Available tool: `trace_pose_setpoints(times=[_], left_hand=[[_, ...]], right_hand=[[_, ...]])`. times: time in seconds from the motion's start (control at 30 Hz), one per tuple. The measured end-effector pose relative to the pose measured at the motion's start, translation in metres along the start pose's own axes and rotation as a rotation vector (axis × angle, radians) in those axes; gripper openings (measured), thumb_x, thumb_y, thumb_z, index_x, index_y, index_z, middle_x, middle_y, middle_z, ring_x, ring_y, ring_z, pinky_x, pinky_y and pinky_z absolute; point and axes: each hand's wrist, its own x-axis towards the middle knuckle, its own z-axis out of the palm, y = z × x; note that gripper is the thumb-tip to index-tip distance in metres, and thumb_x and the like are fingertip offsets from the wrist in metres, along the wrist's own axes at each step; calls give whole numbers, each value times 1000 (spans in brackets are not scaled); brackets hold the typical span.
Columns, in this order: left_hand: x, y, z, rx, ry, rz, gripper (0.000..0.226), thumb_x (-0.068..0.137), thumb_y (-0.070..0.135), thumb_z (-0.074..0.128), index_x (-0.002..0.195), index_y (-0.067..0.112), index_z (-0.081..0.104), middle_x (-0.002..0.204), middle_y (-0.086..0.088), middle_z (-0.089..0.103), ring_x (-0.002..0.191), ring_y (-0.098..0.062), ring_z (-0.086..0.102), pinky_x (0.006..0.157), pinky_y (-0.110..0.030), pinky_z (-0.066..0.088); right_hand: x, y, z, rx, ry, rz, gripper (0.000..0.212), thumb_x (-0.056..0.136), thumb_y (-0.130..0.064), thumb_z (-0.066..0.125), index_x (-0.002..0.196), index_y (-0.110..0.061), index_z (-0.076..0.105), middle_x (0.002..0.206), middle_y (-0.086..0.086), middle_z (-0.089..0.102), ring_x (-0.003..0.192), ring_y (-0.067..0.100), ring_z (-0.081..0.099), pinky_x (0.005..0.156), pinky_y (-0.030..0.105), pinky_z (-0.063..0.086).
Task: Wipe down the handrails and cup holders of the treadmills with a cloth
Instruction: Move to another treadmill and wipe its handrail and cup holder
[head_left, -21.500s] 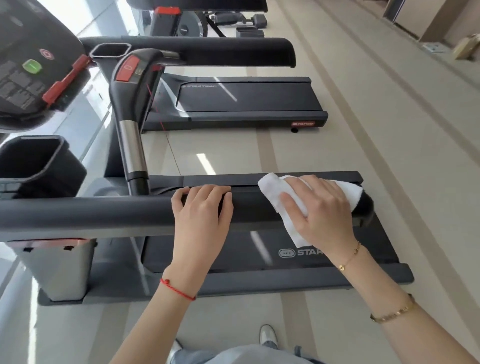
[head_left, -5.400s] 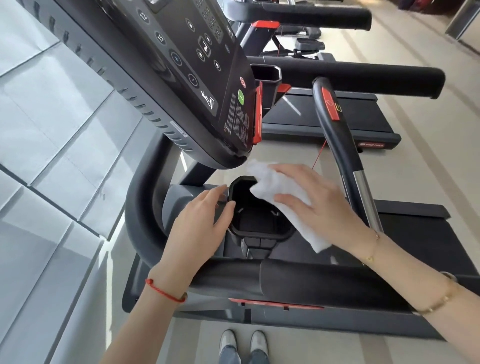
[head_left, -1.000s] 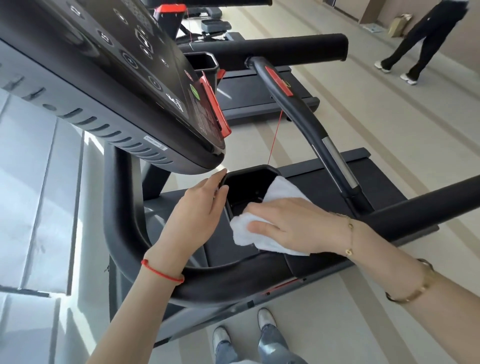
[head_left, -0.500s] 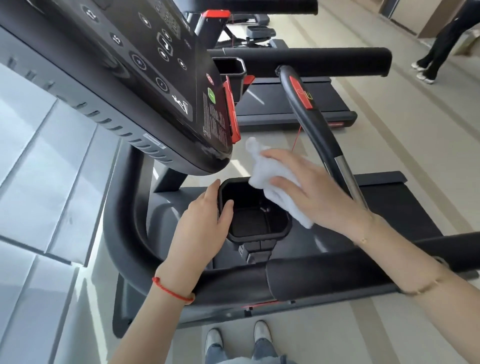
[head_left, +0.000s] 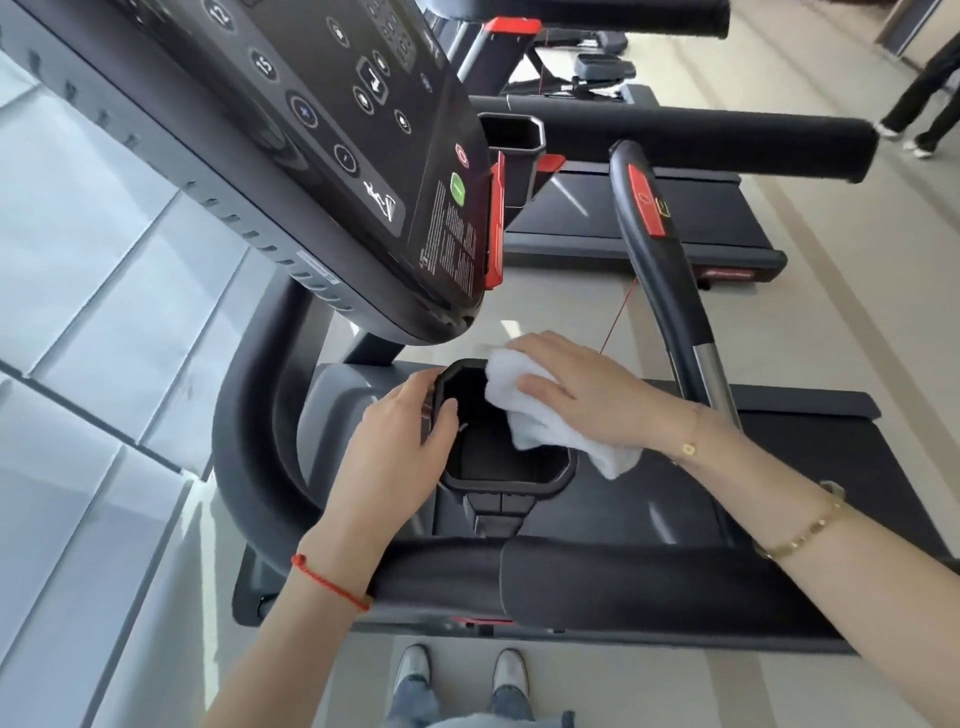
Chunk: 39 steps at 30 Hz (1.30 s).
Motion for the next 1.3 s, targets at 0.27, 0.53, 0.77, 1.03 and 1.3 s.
trace_pose_setpoints(times=[0.27, 0.53, 0.77, 1.03, 1.3], left_hand=[[-1, -4, -1, 20, 28, 18, 32, 96, 31, 53, 128, 27, 59, 105, 14, 66, 98, -4, 60, 76, 3, 35], [-2, -4, -2, 28, 58, 27, 21, 95, 28, 56, 115, 25, 63, 89, 20, 61, 82, 0, 58, 72, 1, 37], [-1, -4, -1, 36, 38, 11, 32, 96, 36, 51, 127, 30, 59, 103, 16, 67, 100, -6, 61, 85, -19, 47], [0, -1, -2, 28, 36, -13, 32, 96, 32, 53, 125, 22, 61, 97, 15, 65, 95, -4, 61, 87, -20, 47], [0, 0, -3, 29, 62, -24, 29, 95, 30, 56, 122, 23, 62, 87, 27, 58, 86, 9, 59, 73, 5, 37]], right_hand=[[11, -2, 6, -162, 25, -34, 34, 102, -40, 36, 135, -30, 41, 123, -3, 54, 104, 25, 55, 80, 37, 40], [33, -26, 12, -274, 7, -106, 35, 102, -39, 36, 135, -27, 42, 126, -2, 54, 107, 25, 54, 74, 33, 32], [-26, -7, 19, 220, 139, 247, 39, 102, -36, 36, 141, -28, 33, 118, 1, 57, 85, 13, 53, 64, 26, 36], [-12, -17, 17, 379, 126, 345, 38, 103, -26, 38, 139, -16, 34, 125, 13, 52, 97, 23, 49, 71, 28, 34], [-48, -27, 43, 591, 148, 395, 61, 102, -24, 40, 150, -29, 3, 148, 9, 30, 112, 33, 54, 93, 43, 47]])
